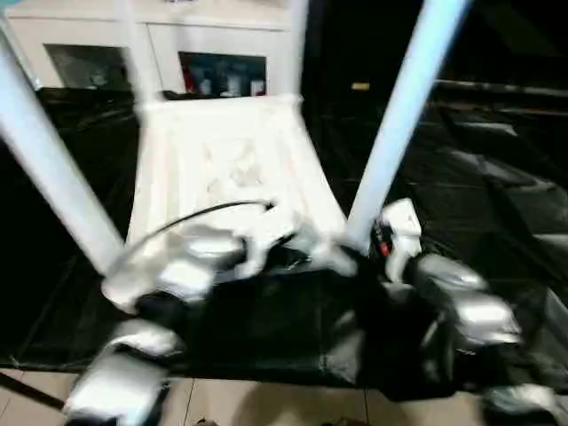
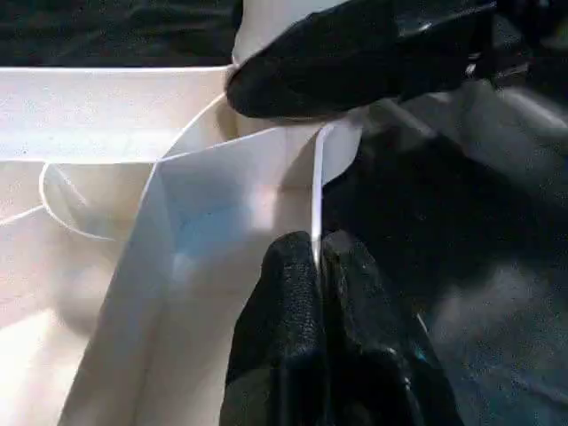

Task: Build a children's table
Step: Rotate leg to tighten

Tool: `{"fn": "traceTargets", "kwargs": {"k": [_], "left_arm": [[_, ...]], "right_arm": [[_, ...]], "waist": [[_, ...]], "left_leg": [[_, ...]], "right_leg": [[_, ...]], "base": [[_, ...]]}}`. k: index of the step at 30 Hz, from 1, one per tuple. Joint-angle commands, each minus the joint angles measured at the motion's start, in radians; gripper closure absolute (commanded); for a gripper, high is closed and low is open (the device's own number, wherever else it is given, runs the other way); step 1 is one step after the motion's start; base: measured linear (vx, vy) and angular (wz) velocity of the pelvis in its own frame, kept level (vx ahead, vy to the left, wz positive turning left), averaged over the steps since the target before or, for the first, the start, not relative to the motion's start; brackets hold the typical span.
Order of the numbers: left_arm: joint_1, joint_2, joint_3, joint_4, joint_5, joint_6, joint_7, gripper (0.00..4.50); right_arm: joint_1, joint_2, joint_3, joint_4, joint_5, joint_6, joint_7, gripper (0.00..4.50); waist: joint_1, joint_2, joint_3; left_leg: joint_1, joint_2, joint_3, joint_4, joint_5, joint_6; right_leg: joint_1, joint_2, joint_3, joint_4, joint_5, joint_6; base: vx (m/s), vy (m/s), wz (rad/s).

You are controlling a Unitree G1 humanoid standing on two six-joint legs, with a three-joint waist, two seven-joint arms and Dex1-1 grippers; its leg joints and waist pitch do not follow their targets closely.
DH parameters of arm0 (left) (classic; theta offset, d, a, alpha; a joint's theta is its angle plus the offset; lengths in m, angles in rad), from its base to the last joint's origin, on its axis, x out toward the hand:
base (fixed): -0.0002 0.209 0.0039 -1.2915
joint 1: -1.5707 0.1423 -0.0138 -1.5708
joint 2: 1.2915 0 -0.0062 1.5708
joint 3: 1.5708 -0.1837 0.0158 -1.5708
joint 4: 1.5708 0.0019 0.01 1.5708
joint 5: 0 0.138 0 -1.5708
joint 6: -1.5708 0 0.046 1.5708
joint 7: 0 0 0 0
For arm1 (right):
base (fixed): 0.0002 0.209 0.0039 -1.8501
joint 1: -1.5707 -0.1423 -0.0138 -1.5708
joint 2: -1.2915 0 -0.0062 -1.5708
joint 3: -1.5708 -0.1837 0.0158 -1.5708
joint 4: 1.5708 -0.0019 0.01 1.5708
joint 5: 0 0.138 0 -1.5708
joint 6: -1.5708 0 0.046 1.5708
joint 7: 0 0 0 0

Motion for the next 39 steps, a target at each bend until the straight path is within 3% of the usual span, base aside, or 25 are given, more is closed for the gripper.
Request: {"fn": "traceTargets", "kwargs": {"k": [1,4,7,8,11,12,14,21,29,31,34,39], "left_arm": [[-0.010,-0.103,-0.020,0.055,-0.008,0.003,0.082,4.50],[-0.029,-0.145,-0.026,0.075,-0.003,-0.007,0.105,4.50],[-0.030,-0.145,-0.028,0.079,-0.002,-0.016,0.088,4.50],[-0.029,-0.142,-0.029,0.078,-0.002,-0.018,0.082,4.50],[-0.015,-0.120,-0.029,0.067,-0.010,-0.018,0.038,4.50],[-0.012,-0.111,-0.028,0.066,-0.013,-0.020,0.024,4.50],[0.001,-0.076,-0.029,0.052,-0.023,-0.020,-0.041,4.50],[0.029,0.024,-0.025,0.014,-0.055,-0.033,-0.205,4.50],[0.074,0.161,-0.024,-0.040,-0.096,-0.078,-0.405,4.50],[0.074,0.161,-0.024,-0.040,-0.096,-0.078,-0.405,4.50],[0.089,0.201,-0.025,-0.071,-0.113,-0.067,-0.482,4.50],[0.096,0.241,-0.023,-0.087,-0.130,-0.072,-0.558,4.50]], "right_arm": [[-0.010,0.077,0.042,0.046,-0.035,0.014,-0.094,1.83],[-0.017,0.103,0.080,0.055,-0.070,-0.010,-0.105,1.83],[-0.022,0.102,0.084,0.059,-0.078,-0.032,-0.098,1.83],[-0.022,0.102,0.081,0.059,-0.073,-0.036,-0.095,1.28],[-0.023,0.097,0.061,0.041,-0.033,-0.039,-0.050,1.28],[-0.023,0.088,0.066,0.036,-0.034,-0.043,-0.033,0.96],[-0.020,0.047,0.095,0.019,-0.030,-0.053,0.066,0.89],[0.014,-0.090,0.189,-0.060,-0.031,-0.104,0.339,0.89],[0.045,-0.193,0.188,-0.151,0.056,-0.078,0.577,0.89],[0.045,-0.193,0.188,-0.151,0.056,-0.078,0.577,0.89],[0.046,-0.222,0.192,-0.153,0.066,-0.072,0.631,1.14],[0.039,-0.250,0.192,-0.144,0.078,-0.066,0.687,1.52]], "waist": [[-0.002,-0.009,-0.044],[0.000,-0.009,-0.050],[0.002,-0.009,-0.052],[0.002,-0.008,-0.052],[0.003,-0.008,-0.051],[0.002,-0.008,-0.050],[0.002,-0.009,-0.051],[0.000,-0.008,-0.046],[0.002,-0.007,-0.047],[0.002,-0.006,-0.046],[0.002,-0.005,-0.048],[0.006,-0.003,-0.054]], "left_leg": [[0.001,0.019,-0.014,-0.073,-0.229,0.023],[-0.001,0.019,-0.013,-0.071,-0.197,0.029],[-0.008,0.017,-0.011,-0.068,-0.157,0.064],[-0.006,0.017,-0.010,-0.068,-0.157,0.068],[-0.005,0.018,-0.009,-0.068,-0.168,0.077],[-0.007,0.019,-0.010,-0.069,-0.172,0.077],[-0.007,0.019,-0.011,-0.069,-0.183,0.077],[-0.007,0.022,-0.011,-0.072,-0.204,0.086],[-0.007,0.028,-0.012,-0.074,-0.200,0.092],[-0.007,0.029,-0.012,-0.075,-0.201,0.090],[-0.005,0.029,-0.012,-0.075,-0.197,0.080],[-0.002,0.029,-0.004,-0.067,-0.125,0.103]], "right_leg": [[0.032,-0.044,0.038,-0.094,-0.381,-0.145],[0.036,-0.043,0.038,-0.088,-0.309,-0.157],[0.043,-0.042,0.036,-0.079,-0.216,-0.183],[0.042,-0.043,0.036,-0.080,-0.216,-0.186],[0.041,-0.044,0.036,-0.083,-0.237,-0.189],[0.042,-0.045,0.036,-0.083,-0.245,-0.188],[0.043,-0.044,0.035,-0.083,-0.257,-0.185],[0.041,-0.046,0.036,-0.088,-0.289,-0.186],[0.041,-0.045,0.037,-0.079,-0.244,-0.210],[0.041,-0.046,0.038,-0.078,-0.246,-0.215],[0.041,-0.045,0.038,-0.074,-0.225,-0.227],[0.045,-0.039,0.037,-0.054,-0.051,-0.282]], "base": [[0.000,0.000,0.00],[0.000,0.000,0.00],[0.000,0.000,0.00],[0.000,0.000,0.00],[0.000,0.000,0.00],[0.000,0.000,0.00],[0.000,0.000,0.00],[0.000,0.000,0.00],[0.000,0.000,0.00],[0.000,0.000,0.00],[0.000,0.000,0.00],[0.000,0.000,0.00]]}}
